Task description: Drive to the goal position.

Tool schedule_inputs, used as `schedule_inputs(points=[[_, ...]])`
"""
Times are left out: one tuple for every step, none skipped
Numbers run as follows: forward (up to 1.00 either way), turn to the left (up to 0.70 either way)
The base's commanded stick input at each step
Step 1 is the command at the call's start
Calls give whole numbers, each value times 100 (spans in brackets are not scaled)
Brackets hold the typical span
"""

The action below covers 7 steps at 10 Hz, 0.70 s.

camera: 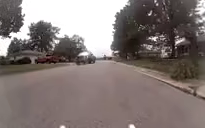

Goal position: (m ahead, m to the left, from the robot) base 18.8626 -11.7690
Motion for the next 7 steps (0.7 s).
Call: schedule_inputs(points=[[50,0],[50,0],[50,0],[50,0],[50,0],[50,0],[50,0]])
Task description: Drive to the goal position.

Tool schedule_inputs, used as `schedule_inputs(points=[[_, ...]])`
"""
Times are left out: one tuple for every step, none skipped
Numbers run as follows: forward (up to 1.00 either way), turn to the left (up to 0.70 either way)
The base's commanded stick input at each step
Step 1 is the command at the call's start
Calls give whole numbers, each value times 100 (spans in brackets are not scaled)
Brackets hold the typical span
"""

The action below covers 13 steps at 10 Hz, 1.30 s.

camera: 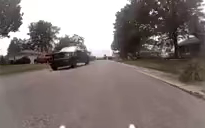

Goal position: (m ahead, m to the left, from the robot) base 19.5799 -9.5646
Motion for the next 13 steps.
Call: schedule_inputs(points=[[50,-24],[50,-50],[50,-50],[50,-50],[50,-50],[50,-38],[50,-15],[50,0],[50,0],[50,0],[50,0],[50,0],[50,0]])
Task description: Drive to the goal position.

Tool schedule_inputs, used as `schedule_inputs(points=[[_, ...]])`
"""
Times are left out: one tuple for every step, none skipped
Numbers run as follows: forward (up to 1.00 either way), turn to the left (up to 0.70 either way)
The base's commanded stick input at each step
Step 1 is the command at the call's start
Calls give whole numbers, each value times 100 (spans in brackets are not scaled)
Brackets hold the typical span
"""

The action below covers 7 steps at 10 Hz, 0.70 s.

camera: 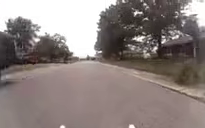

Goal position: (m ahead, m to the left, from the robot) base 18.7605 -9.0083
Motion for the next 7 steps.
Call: schedule_inputs(points=[[50,0],[50,0],[50,0],[50,0],[50,0],[50,0],[50,0]])
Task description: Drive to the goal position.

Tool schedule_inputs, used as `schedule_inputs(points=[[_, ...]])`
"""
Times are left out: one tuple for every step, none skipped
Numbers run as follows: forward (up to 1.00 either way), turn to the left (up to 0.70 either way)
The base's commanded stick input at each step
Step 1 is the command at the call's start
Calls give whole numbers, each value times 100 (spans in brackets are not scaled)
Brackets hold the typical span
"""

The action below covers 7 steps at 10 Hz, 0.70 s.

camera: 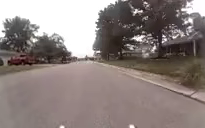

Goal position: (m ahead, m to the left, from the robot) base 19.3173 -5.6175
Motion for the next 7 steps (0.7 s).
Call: schedule_inputs(points=[[50,0],[50,0],[50,0],[50,0],[50,0],[50,0],[50,0]])
